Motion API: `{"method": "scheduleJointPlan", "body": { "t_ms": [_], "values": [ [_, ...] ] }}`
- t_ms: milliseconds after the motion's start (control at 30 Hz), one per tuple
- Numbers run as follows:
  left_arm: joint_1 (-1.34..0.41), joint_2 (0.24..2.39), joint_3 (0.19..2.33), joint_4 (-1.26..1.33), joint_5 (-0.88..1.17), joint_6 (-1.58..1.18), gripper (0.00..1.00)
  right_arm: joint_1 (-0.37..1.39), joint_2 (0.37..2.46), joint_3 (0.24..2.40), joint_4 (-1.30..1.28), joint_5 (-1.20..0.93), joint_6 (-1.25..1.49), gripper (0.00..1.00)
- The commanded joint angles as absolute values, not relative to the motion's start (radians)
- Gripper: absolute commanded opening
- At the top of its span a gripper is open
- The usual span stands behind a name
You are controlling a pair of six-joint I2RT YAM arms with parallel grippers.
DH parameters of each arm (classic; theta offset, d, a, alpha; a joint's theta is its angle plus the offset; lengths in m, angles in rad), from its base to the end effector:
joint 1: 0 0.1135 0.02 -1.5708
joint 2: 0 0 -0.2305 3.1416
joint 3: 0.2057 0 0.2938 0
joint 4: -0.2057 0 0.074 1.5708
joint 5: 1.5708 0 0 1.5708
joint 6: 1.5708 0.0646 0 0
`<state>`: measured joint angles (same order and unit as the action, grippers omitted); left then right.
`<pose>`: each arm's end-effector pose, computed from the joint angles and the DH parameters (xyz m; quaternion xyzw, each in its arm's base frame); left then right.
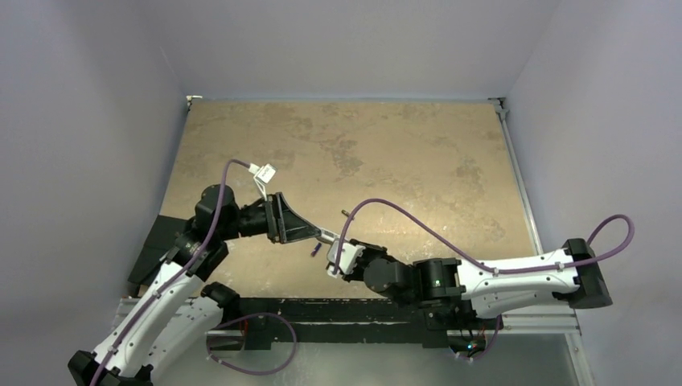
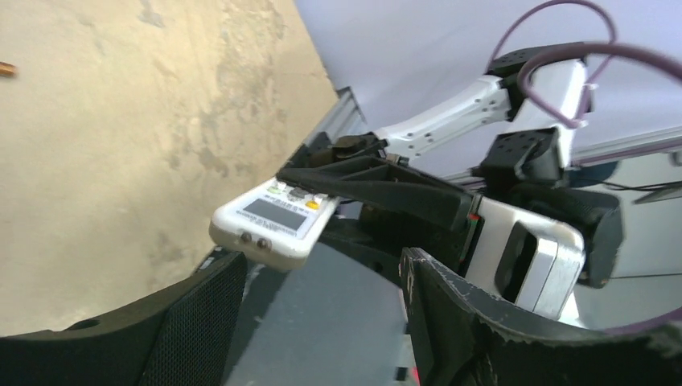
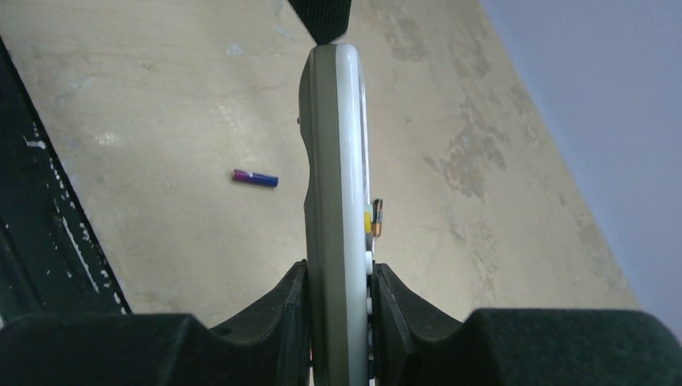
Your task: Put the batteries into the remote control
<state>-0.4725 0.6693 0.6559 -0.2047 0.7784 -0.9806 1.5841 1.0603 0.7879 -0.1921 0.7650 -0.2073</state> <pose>0.1973 -0.1518 0.2867 0.0486 0.7581 -0.6059 0.2363 0.0406 0.3089 0.2410 -0.4937 0.6464 0.0644 0.5782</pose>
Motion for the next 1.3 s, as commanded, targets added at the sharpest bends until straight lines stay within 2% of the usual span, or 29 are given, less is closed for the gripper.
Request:
{"method": "scheduleJointPlan", "body": {
  "t_ms": [0,100,200,267,433,467,500,533,800,1267],
  "values": [
    [-0.469,0.650,0.722,-0.352,0.683,-0.745,0.70,1.489,1.040,0.853,-0.259,0.604,-0.094,0.00],
    [-0.469,0.594,0.704,-0.360,0.596,-0.703,0.73,1.411,1.023,0.864,-0.266,0.488,-0.056,0.00],
    [-0.469,0.552,0.704,-0.394,0.507,-0.658,0.84,1.340,1.017,0.884,-0.286,0.391,-0.014,0.00],
    [-0.469,0.566,0.726,-0.448,0.476,-0.618,0.87,1.299,1.016,0.896,-0.299,0.326,0.018,0.00],
    [-0.470,0.651,0.719,-0.475,0.548,-0.560,0.87,1.225,1.017,0.915,-0.321,0.169,0.086,0.00],
    [-0.469,0.654,0.708,-0.457,0.560,-0.561,0.90,1.212,1.017,0.914,-0.324,0.139,0.096,0.00],
    [-0.469,0.655,0.698,-0.446,0.568,-0.560,0.97,1.197,1.015,0.910,-0.323,0.109,0.103,0.00],
    [-0.470,0.655,0.691,-0.432,0.573,-0.559,0.99,1.182,1.013,0.906,-0.324,0.077,0.112,0.00],
    [-0.469,0.638,0.637,-0.315,0.673,-0.582,0.99,1.084,1.006,0.872,-0.298,-0.165,0.200,0.00],
    [-0.469,0.682,0.585,-0.166,0.852,-0.643,0.93,0.901,1.069,0.795,-0.101,-0.772,0.315,0.00]
  ]
}}
